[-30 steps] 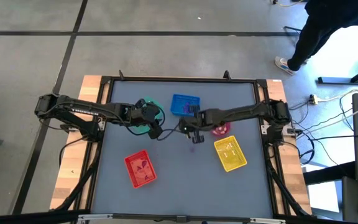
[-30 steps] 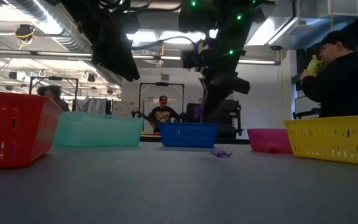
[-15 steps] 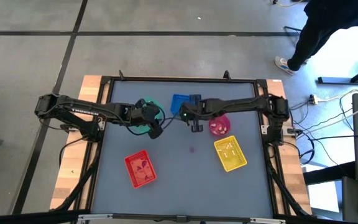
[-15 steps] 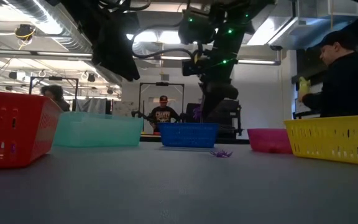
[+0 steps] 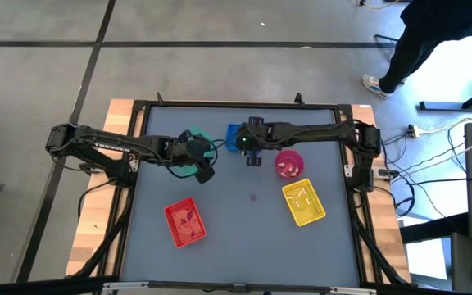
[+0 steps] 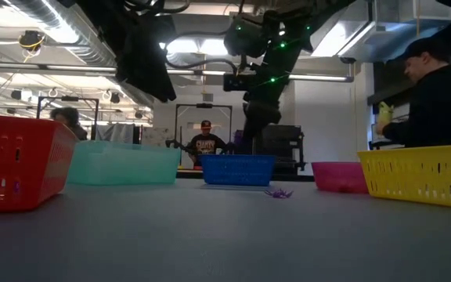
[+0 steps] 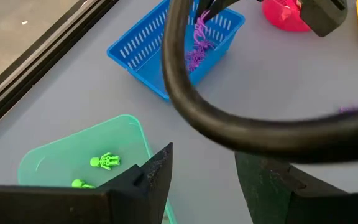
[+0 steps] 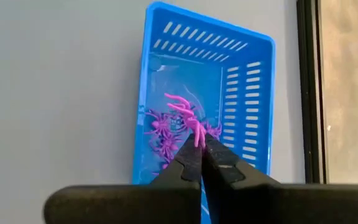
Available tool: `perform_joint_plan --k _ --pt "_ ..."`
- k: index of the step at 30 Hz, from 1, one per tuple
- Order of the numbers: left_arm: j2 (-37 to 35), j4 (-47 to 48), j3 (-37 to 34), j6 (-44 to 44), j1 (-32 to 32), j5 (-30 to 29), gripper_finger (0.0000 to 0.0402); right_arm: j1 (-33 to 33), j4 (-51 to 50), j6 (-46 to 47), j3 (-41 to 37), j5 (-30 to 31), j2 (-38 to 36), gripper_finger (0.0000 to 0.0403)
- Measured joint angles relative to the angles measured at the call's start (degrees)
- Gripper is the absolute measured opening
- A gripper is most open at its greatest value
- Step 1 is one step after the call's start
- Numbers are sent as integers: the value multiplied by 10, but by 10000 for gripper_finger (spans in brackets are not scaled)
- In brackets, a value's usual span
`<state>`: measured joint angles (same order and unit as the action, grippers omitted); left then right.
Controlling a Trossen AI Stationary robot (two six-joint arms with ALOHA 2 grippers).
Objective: Sort Halloween decoration
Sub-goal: Put the purple spider toy into the blue bin
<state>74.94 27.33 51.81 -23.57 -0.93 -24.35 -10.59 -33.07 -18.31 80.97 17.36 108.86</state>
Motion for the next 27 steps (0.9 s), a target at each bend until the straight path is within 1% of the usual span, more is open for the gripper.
perform_joint_plan --k 4,6,9,14,17,20,23,25,27 --pt "0 0 0 0 0 0 158 1 3 0 0 0 0 3" --pt "0 0 0 0 0 0 158 1 3 1 0 0 0 12" --pt "0 0 0 0 0 0 158 1 3 14 0 0 0 35" --pt "0 0 0 0 0 0 158 0 3 16 0 0 0 84" --pt "0 0 0 0 0 0 158 1 3 15 0 -1 0 105" --pt "0 0 0 0 0 0 158 1 3 16 0 0 0 114" --pt "0 0 0 0 0 0 158 1 2 18 0 -2 0 114" --pt "0 0 0 0 0 0 158 1 2 34 0 -24 0 110" --pt "0 0 0 0 0 0 158 4 0 50 0 -82 -1 106"
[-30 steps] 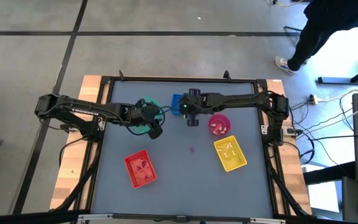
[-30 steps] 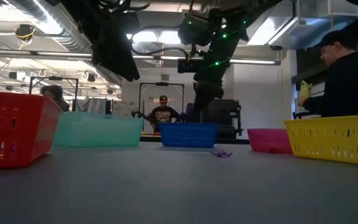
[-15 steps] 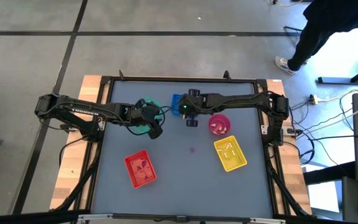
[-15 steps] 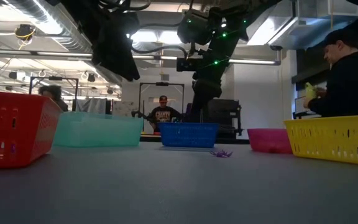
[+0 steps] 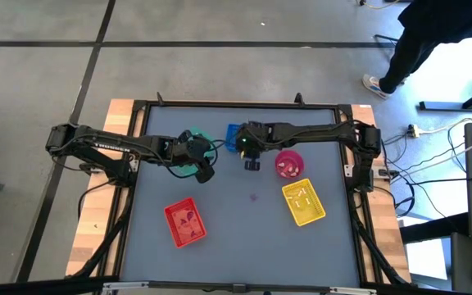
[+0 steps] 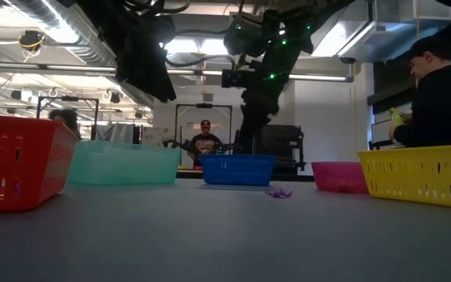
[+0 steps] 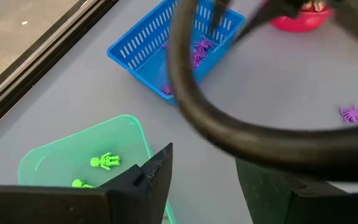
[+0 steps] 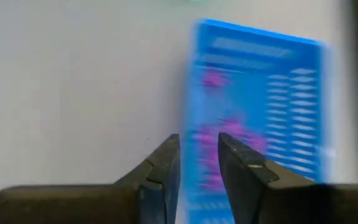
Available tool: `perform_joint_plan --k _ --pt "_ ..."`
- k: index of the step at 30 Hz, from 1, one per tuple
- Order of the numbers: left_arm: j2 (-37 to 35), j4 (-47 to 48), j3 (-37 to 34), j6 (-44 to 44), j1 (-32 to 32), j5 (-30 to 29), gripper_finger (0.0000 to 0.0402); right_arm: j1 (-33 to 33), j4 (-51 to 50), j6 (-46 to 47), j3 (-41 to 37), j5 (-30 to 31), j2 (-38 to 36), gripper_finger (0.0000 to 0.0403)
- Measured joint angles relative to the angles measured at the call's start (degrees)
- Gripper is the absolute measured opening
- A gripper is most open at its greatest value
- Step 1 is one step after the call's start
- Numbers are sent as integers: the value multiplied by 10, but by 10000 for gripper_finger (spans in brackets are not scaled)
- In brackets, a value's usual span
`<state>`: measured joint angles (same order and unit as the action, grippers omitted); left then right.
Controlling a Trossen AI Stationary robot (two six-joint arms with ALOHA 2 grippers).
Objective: Sort Halloween decoration
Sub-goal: Put the purple spider toy into the blue bin
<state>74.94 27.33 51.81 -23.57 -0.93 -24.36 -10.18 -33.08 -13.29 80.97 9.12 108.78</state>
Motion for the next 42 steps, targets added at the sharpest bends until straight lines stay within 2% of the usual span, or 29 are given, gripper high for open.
perform_joint_plan --k 5,9,20,32,38,42 --pt "0 0 0 0 0 0 158 18 -11 3 0 -156 -16 102" --pt "0 -1 0 0 0 0 158 55 -23 3 0 -201 -27 102" --pt "0 -4 1 0 0 1 158 153 -99 4 0 -202 -10 102" --pt "0 -10 0 -2 0 -1 158 169 -99 2 0 -199 35 102" --pt "0 -13 0 -2 0 0 158 169 -105 -5 -1 -115 53 102" --pt "0 -13 0 -2 0 0 158 169 -108 -6 0 -92 59 102"
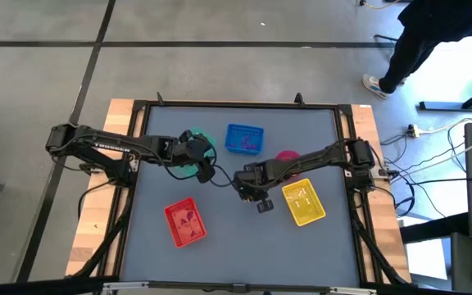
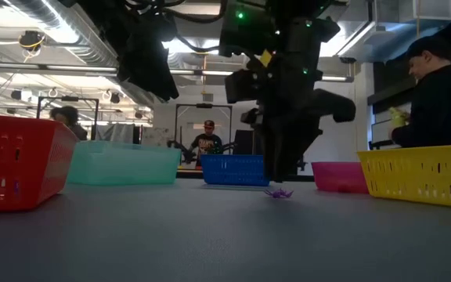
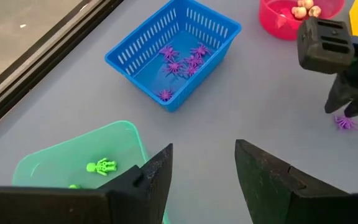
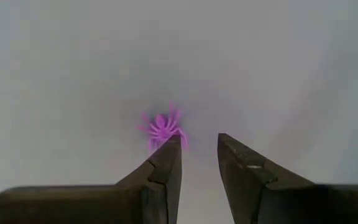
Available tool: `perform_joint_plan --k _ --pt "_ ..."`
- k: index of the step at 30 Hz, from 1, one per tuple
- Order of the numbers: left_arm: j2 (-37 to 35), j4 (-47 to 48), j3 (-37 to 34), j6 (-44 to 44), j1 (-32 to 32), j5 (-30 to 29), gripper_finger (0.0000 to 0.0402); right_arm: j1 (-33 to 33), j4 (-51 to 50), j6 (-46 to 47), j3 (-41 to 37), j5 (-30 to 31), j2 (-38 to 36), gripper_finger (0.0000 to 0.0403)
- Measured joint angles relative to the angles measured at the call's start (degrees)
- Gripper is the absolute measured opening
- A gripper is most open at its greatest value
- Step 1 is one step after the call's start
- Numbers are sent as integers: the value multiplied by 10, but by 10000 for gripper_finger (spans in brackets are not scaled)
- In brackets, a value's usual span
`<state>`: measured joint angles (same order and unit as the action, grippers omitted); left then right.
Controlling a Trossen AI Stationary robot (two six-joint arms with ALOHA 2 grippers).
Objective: Sort Halloween decoration
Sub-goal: Put the purple spider toy into the blue bin
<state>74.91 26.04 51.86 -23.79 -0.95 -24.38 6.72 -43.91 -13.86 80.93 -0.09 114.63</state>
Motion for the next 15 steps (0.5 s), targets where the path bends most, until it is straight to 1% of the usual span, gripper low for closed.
perform_joint_plan --k 4,6,9,15 --pt "0 0 0 0 0 0 158 0 1 0 0 -14 0 102" --pt "0 0 0 0 0 0 158 0 0 1 0 -26 0 108" --pt "0 0 0 0 0 0 158 0 -2 4 0 -41 0 130" --pt "0 0 0 0 0 0 158 0 3 5 0 -42 18 176"
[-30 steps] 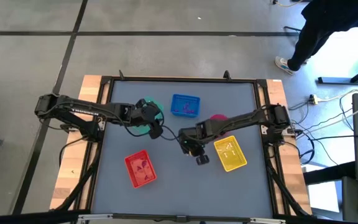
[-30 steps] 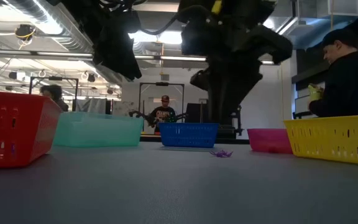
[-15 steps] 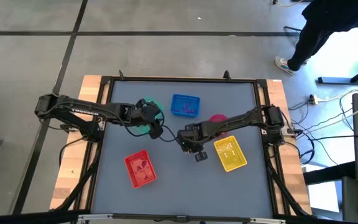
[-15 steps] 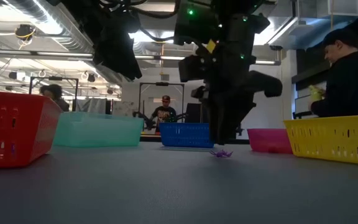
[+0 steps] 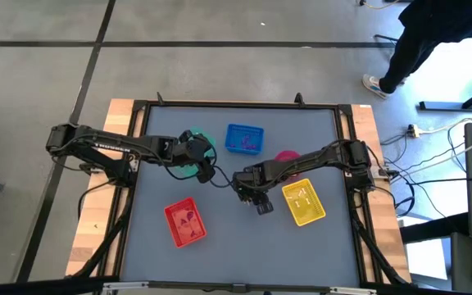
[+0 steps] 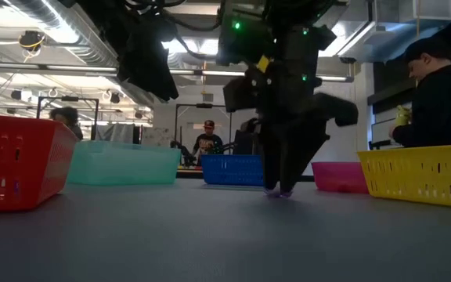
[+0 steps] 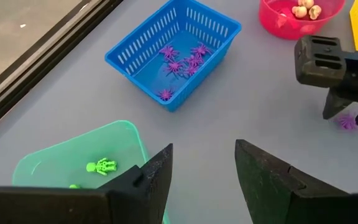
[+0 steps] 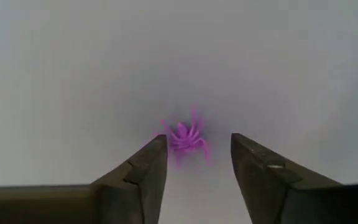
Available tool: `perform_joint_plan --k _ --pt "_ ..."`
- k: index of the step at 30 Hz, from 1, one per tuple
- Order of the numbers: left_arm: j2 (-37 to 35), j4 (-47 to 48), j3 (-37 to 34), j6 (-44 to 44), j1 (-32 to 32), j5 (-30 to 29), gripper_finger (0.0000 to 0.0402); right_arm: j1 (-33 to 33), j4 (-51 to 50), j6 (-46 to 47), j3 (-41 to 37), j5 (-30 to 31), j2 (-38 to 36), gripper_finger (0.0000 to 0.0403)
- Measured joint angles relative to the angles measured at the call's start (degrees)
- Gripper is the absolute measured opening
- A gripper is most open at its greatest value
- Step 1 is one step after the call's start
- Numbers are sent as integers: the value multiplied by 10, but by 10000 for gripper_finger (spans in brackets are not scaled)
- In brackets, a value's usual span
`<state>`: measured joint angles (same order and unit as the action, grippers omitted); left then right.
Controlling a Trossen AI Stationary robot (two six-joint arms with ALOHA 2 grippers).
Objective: Sort Halloween decoration
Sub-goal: Put the purple spider toy into the blue bin
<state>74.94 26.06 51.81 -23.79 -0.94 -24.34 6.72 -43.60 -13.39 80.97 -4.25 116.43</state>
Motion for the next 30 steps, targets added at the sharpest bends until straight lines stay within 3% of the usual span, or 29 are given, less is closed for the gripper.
perform_joint_plan --k 10,30 --pt "0 1 0 0 0 0 158 0 -6 0 0 2 11 183" --pt "0 0 0 0 0 0 158 0 -8 1 0 -8 12 74"
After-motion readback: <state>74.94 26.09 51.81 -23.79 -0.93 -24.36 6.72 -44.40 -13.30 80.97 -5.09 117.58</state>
